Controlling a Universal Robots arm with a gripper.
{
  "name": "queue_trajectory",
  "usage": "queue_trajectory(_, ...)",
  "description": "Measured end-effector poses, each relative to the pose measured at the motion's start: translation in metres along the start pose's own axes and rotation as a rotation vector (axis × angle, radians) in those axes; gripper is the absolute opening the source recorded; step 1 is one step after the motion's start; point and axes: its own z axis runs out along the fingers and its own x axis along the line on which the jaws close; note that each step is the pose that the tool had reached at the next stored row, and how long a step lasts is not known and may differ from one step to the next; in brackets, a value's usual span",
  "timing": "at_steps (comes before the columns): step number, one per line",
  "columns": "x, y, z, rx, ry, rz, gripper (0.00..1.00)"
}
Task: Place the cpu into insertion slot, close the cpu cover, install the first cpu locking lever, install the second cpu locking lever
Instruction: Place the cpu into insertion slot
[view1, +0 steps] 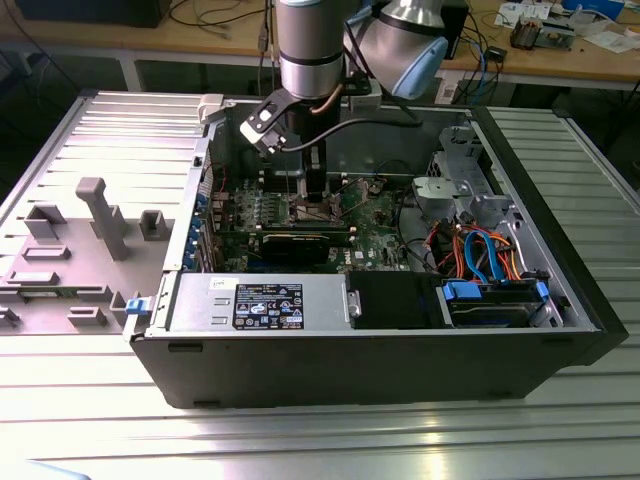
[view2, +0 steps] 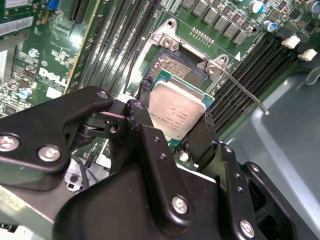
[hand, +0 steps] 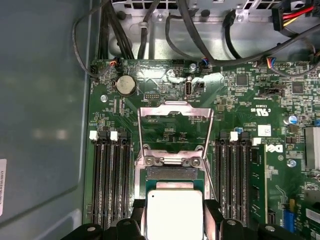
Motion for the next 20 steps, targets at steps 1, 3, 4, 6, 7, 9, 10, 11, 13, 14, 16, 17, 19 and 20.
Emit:
queue_trajectory(1, 0.0005, 0.0, 0.002, -0.0001, 0.0001, 0.0, 0.55)
queue_trajectory(3, 0.0007, -0.0001, 0.0061, 0.0, 0.0001, 0.001, 0.55)
queue_trajectory(4, 0.0007, -0.0002, 0.0077, 0.0, 0.0001, 0.001, 0.55)
queue_trajectory(6, 0.0006, -0.0005, 0.0098, 0.0002, -0.0003, 0.001, 0.55)
queue_trajectory(7, 0.0006, -0.0005, 0.0098, 0.0002, -0.0003, 0.001, 0.55)
queue_trajectory(9, 0.0006, -0.0005, 0.0103, 0.0, -0.0001, 0.001, 0.55)
queue_trajectory(10, 0.0006, -0.0005, 0.0106, 0.0, -0.0003, 0.001, 0.55)
queue_trajectory(11, 0.0006, -0.0005, 0.0107, 0.0001, -0.0003, 0.001, 0.55)
queue_trajectory(13, 0.0006, -0.0005, 0.0107, 0.0, -0.0003, 0.001, 0.55)
queue_trajectory(14, 0.0006, -0.0005, 0.0107, 0.0, -0.0002, 0.001, 0.55)
queue_trajectory(16, 0.0006, -0.0005, 0.0107, 0.0001, -0.0003, 0.001, 0.55)
queue_trajectory(17, 0.0006, -0.0005, 0.0109, -0.0001, -0.0002, 0.001, 0.55)
queue_trajectory(19, 0.0007, -0.0005, 0.0116, -0.0001, 0.0, 0.001, 0.55)
queue_trajectory(20, 0.0006, -0.0006, 0.0121, 0.0, -0.0002, 0.001, 0.55)
